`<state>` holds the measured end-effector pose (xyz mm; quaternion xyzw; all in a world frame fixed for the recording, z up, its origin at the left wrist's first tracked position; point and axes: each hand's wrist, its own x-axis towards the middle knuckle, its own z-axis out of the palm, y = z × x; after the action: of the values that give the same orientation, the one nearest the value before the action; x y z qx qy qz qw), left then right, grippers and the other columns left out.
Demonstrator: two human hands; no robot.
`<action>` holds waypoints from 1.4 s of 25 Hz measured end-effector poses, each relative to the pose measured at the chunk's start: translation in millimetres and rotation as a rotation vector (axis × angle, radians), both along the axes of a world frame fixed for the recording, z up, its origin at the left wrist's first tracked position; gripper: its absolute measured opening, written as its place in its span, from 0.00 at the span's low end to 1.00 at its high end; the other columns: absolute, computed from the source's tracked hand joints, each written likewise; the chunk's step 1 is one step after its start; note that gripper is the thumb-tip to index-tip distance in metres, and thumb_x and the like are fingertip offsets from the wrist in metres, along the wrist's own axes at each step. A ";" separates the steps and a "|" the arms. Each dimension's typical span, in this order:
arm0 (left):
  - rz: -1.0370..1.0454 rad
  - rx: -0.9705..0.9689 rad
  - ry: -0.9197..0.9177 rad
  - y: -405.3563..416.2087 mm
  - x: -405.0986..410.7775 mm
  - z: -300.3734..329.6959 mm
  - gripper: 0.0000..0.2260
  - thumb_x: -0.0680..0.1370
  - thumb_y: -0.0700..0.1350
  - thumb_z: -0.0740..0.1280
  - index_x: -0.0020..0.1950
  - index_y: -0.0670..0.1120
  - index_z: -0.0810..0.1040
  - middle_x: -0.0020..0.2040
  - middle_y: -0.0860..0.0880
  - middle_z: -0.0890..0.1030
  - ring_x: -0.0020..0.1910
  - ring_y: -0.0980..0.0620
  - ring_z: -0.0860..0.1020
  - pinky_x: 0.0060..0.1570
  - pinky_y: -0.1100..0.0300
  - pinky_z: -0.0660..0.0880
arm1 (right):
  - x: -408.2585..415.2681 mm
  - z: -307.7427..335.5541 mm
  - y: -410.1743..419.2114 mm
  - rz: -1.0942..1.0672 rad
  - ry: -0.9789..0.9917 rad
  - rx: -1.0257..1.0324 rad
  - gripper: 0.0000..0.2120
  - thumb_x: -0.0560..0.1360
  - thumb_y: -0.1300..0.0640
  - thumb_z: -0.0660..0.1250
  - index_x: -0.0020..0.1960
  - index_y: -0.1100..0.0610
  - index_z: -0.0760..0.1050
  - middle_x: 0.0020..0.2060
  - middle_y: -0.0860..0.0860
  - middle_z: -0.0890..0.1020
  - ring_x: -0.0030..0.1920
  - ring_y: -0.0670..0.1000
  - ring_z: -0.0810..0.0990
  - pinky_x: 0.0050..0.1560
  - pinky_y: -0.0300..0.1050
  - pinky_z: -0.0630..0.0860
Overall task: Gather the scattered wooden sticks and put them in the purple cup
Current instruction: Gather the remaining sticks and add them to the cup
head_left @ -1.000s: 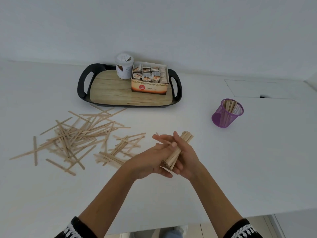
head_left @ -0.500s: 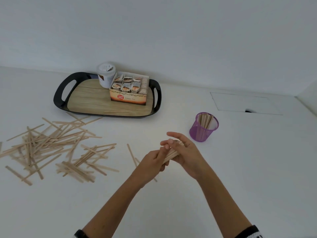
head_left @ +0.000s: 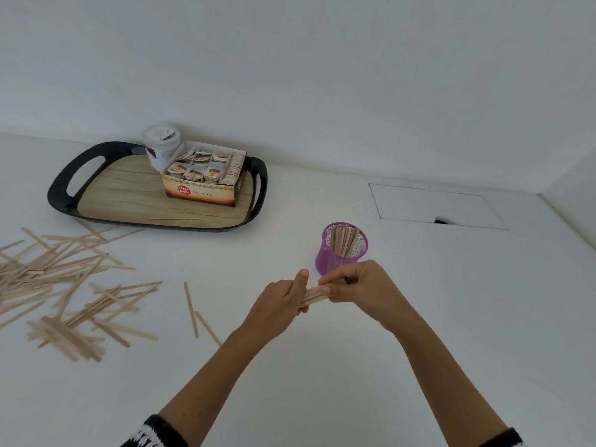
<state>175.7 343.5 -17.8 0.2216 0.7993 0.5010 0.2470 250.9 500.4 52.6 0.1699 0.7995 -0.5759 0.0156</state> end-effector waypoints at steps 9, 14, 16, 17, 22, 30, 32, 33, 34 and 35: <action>0.093 -0.559 0.627 2.2 -7.1 -58.3 0.20 0.82 0.54 0.53 0.72 0.48 0.67 0.76 0.48 0.62 0.76 0.46 0.57 0.68 0.48 0.58 | -35.9 68.9 77.6 -0.081 0.229 0.667 0.06 0.69 0.65 0.73 0.46 0.61 0.84 0.34 0.51 0.83 0.32 0.43 0.79 0.38 0.27 0.70; 0.084 -0.599 0.705 0.3 -4.6 -68.8 0.22 0.82 0.55 0.52 0.74 0.48 0.65 0.77 0.47 0.60 0.76 0.47 0.57 0.70 0.45 0.56 | -74.5 55.4 71.3 0.326 -0.015 1.077 0.09 0.72 0.65 0.68 0.49 0.59 0.84 0.47 0.53 0.85 0.49 0.52 0.81 0.50 0.41 0.73; 0.088 -0.600 0.717 -0.1 -5.6 -69.6 0.22 0.82 0.55 0.52 0.74 0.48 0.65 0.77 0.47 0.60 0.76 0.47 0.57 0.69 0.45 0.57 | -85.1 40.2 63.8 0.414 -0.095 1.089 0.10 0.71 0.66 0.67 0.49 0.58 0.84 0.47 0.53 0.85 0.49 0.53 0.81 0.50 0.42 0.75; 0.089 -0.602 0.715 -0.3 -5.8 -70.1 0.22 0.82 0.55 0.52 0.74 0.48 0.65 0.77 0.47 0.60 0.76 0.47 0.57 0.70 0.45 0.57 | -89.0 32.5 60.4 0.445 -0.128 1.098 0.11 0.71 0.67 0.66 0.49 0.57 0.84 0.47 0.53 0.84 0.49 0.54 0.81 0.49 0.42 0.75; 0.078 -0.634 0.709 0.1 -5.8 -69.5 0.23 0.82 0.55 0.49 0.75 0.49 0.62 0.78 0.48 0.58 0.77 0.48 0.54 0.70 0.47 0.54 | -96.6 14.2 56.0 0.473 -0.174 1.143 0.14 0.71 0.67 0.64 0.50 0.55 0.83 0.48 0.54 0.84 0.49 0.55 0.81 0.45 0.42 0.75; 0.070 -0.642 0.700 -0.5 -6.4 -69.4 0.23 0.82 0.56 0.48 0.75 0.50 0.62 0.78 0.49 0.58 0.77 0.49 0.54 0.71 0.47 0.54 | -87.1 26.1 73.6 0.125 0.069 1.084 0.10 0.74 0.61 0.67 0.54 0.56 0.82 0.50 0.56 0.81 0.53 0.56 0.78 0.50 0.45 0.72; 0.069 -0.634 0.695 -0.7 -6.3 -69.3 0.23 0.82 0.56 0.49 0.75 0.49 0.62 0.78 0.49 0.58 0.77 0.49 0.54 0.71 0.47 0.53 | -82.3 19.1 73.1 0.127 0.070 1.088 0.10 0.76 0.62 0.65 0.54 0.56 0.82 0.49 0.56 0.81 0.52 0.57 0.78 0.51 0.46 0.74; 0.068 -0.632 0.695 -0.9 -6.4 -69.7 0.23 0.82 0.56 0.49 0.75 0.49 0.62 0.78 0.49 0.58 0.77 0.49 0.53 0.71 0.47 0.53 | -80.8 14.2 72.1 0.165 0.037 1.085 0.11 0.76 0.62 0.64 0.55 0.57 0.82 0.50 0.56 0.82 0.53 0.57 0.79 0.52 0.47 0.74; 0.069 -0.628 0.694 -1.1 -6.5 -70.1 0.23 0.82 0.56 0.49 0.75 0.49 0.62 0.78 0.49 0.58 0.77 0.49 0.54 0.71 0.47 0.53 | -79.9 9.4 70.9 0.204 0.000 1.080 0.12 0.76 0.64 0.63 0.56 0.57 0.81 0.50 0.57 0.82 0.53 0.57 0.79 0.53 0.48 0.74; 0.071 -0.622 0.693 -1.3 -6.7 -70.4 0.23 0.82 0.56 0.49 0.75 0.49 0.62 0.78 0.49 0.58 0.77 0.49 0.54 0.70 0.47 0.53 | -79.2 5.4 70.0 0.218 -0.017 1.064 0.13 0.76 0.65 0.61 0.57 0.58 0.81 0.51 0.58 0.82 0.53 0.58 0.79 0.54 0.49 0.74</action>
<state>169.0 342.2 -88.2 0.2641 0.9539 0.1423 0.0028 171.8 570.4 58.0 0.0754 0.9935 -0.0855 -0.0064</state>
